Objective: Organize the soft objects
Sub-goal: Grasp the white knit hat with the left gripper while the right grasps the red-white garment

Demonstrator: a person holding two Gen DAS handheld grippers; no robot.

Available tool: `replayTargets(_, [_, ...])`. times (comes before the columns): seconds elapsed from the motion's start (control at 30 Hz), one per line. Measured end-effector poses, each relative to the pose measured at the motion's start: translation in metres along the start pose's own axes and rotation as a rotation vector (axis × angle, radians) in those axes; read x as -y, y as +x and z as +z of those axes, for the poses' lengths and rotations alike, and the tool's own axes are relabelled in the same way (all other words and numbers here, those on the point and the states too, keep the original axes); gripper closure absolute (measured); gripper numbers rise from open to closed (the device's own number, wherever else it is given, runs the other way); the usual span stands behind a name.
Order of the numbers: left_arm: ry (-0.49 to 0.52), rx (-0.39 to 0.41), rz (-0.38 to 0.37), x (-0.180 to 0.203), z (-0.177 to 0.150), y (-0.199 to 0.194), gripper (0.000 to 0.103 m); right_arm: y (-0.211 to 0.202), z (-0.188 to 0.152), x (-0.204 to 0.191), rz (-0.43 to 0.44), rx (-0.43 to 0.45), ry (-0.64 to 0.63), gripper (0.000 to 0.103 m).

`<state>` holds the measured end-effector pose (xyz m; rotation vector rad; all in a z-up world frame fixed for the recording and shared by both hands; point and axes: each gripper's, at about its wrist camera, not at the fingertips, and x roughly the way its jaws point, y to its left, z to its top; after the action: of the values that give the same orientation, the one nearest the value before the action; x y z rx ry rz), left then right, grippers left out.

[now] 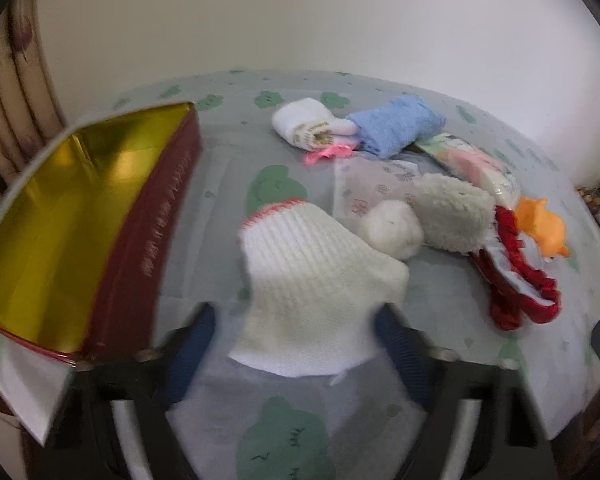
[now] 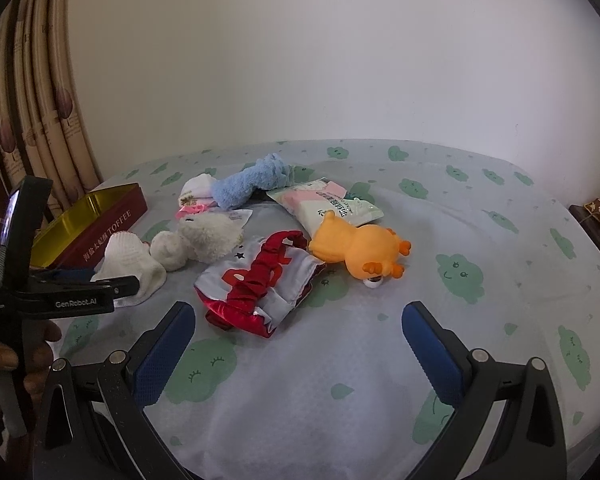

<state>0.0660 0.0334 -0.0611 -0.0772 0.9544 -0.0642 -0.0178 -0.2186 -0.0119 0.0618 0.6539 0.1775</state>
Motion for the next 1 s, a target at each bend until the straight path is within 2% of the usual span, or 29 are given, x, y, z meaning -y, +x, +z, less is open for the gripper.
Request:
replayTargets(0.03, [-0.021,-0.010,-0.053,-0.002,0.000,0.001,0.057,0.000,0.000,0.000,0.001,-0.001,0.002,0.000])
replayTargets(0.1, [-0.015,0.002,-0.053,-0.001,0.000,-0.002,0.075,0.001,0.000,0.000,-0.001,-0.005,0.004,0.000])
replayTargets(0.17, [0.014,0.017,-0.033,0.005,-0.001,-0.006,0.078,0.002,0.001,0.000,-0.001,-0.008,0.006,0.000])
replayTargets(0.33, [-0.008,0.049,-0.052,0.006,-0.005,-0.026,0.079,0.000,0.005,0.005,0.007,0.004,-0.004,0.000])
replayTargets(0.5, [-0.026,0.091,-0.090,0.002,-0.010,-0.057,0.079,0.005,0.011,0.007,0.056,-0.038,0.000,0.000])
replayTargets(0.63, [-0.040,0.115,-0.117,0.000,-0.013,-0.075,0.079,0.011,0.017,-0.004,0.131,-0.082,0.002,0.000])
replayTargets(0.77, [-0.049,0.130,-0.145,-0.003,-0.014,-0.088,0.078,0.022,0.026,-0.024,0.161,-0.117,-0.044,0.000])
replayTargets(0.87, [-0.063,0.138,-0.153,-0.008,-0.015,-0.096,0.078,0.032,0.033,-0.030,0.146,-0.145,-0.022,0.000])
replayTargets(0.97, [-0.082,0.145,-0.164,-0.016,-0.015,-0.102,0.078,0.046,0.039,-0.039,0.075,-0.179,-0.042,0.002])
replayTargets(1.0, [-0.086,0.147,-0.163,-0.017,-0.015,-0.103,0.078,0.053,0.040,-0.042,0.063,-0.199,-0.052,0.007])
